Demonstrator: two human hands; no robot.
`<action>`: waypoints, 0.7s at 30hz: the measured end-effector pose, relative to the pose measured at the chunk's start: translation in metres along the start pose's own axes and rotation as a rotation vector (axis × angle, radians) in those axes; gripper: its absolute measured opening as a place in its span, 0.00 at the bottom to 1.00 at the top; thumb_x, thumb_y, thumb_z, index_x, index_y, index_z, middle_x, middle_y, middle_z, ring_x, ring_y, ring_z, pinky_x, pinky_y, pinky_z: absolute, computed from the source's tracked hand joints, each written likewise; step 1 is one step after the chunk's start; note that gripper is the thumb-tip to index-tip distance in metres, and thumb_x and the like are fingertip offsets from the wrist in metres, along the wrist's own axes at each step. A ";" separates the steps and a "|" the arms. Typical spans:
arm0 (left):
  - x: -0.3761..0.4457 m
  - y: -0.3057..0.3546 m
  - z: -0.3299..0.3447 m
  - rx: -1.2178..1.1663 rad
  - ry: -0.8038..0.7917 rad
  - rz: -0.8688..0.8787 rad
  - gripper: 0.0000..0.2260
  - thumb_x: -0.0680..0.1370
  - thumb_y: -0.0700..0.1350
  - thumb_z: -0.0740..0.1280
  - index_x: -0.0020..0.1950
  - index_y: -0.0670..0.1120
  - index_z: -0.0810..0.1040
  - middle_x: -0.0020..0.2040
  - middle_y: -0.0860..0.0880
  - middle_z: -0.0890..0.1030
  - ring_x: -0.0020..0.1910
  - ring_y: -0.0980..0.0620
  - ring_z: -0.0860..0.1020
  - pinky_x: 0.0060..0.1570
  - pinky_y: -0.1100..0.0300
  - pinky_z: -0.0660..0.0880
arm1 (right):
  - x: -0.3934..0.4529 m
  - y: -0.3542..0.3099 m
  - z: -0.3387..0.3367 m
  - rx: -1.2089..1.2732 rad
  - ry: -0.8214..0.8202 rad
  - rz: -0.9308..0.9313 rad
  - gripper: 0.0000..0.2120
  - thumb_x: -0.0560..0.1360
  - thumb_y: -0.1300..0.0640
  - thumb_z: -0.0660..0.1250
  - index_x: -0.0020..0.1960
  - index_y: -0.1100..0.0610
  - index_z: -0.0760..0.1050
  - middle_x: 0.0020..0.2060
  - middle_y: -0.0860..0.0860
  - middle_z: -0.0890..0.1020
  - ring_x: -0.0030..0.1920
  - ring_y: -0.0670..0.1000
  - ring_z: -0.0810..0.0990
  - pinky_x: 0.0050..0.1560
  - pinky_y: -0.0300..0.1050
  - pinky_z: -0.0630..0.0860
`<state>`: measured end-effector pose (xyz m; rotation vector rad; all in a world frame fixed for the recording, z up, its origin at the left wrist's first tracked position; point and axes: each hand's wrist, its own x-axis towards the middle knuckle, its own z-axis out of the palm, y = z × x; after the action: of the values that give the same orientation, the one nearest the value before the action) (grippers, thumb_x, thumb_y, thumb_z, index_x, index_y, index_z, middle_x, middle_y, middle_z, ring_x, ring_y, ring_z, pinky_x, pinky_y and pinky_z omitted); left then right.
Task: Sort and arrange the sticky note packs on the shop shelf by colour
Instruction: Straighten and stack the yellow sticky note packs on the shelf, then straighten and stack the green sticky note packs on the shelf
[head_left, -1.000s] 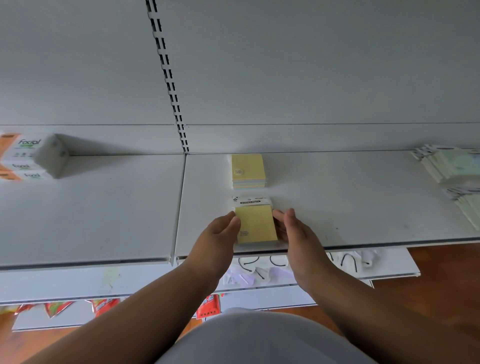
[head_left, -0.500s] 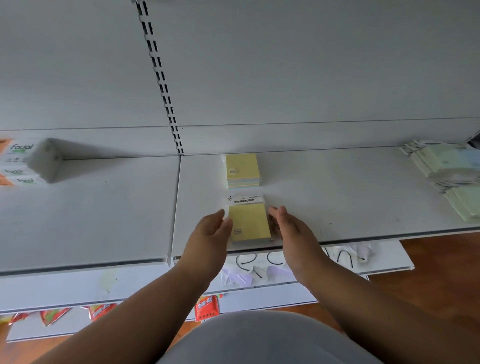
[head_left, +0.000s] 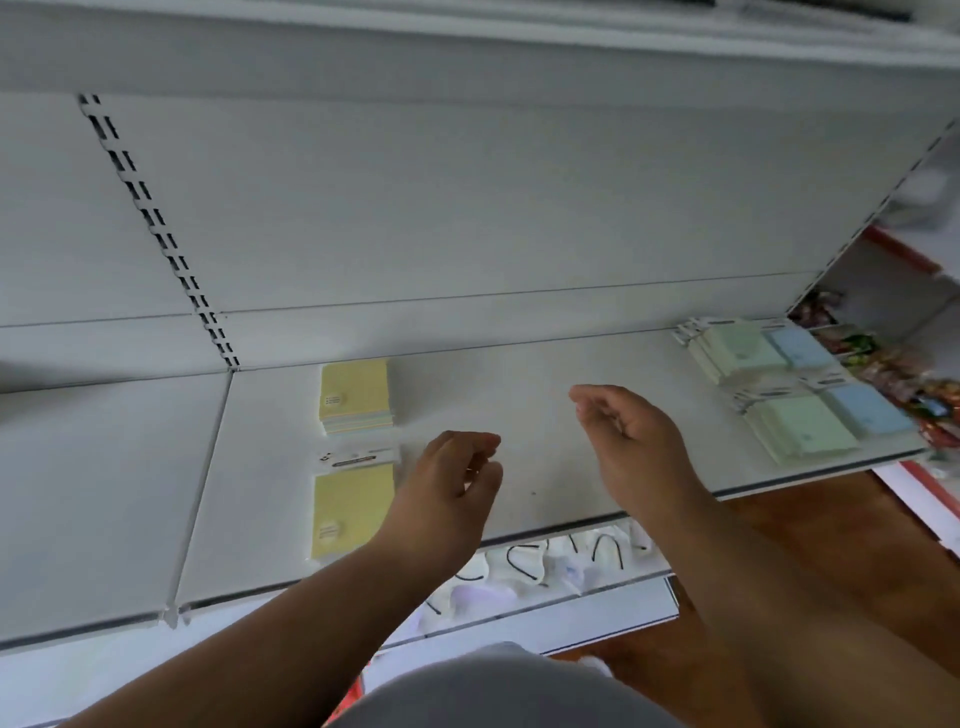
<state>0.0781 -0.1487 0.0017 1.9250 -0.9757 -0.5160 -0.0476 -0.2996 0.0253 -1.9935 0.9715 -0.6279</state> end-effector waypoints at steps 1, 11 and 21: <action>0.006 0.007 0.013 -0.009 -0.007 0.002 0.12 0.80 0.45 0.64 0.63 0.50 0.77 0.56 0.56 0.77 0.50 0.64 0.75 0.50 0.79 0.67 | 0.004 0.008 -0.013 -0.017 0.011 0.010 0.11 0.79 0.54 0.63 0.60 0.52 0.79 0.55 0.44 0.82 0.55 0.41 0.79 0.57 0.33 0.71; 0.089 0.091 0.175 -0.055 -0.074 -0.085 0.14 0.79 0.47 0.63 0.65 0.51 0.76 0.57 0.55 0.78 0.54 0.59 0.75 0.55 0.67 0.67 | 0.091 0.104 -0.152 -0.316 -0.018 -0.020 0.09 0.78 0.52 0.66 0.56 0.52 0.79 0.54 0.46 0.80 0.56 0.46 0.78 0.58 0.42 0.72; 0.167 0.131 0.273 -0.465 -0.122 -0.459 0.12 0.77 0.49 0.67 0.59 0.50 0.79 0.55 0.48 0.82 0.53 0.48 0.80 0.62 0.50 0.75 | 0.201 0.168 -0.214 -0.664 -0.155 0.238 0.20 0.76 0.50 0.63 0.62 0.62 0.73 0.56 0.59 0.79 0.52 0.59 0.77 0.48 0.47 0.73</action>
<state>-0.0614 -0.4643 -0.0227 1.6944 -0.4216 -1.0352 -0.1506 -0.6216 0.0180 -2.3865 1.4180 -0.0013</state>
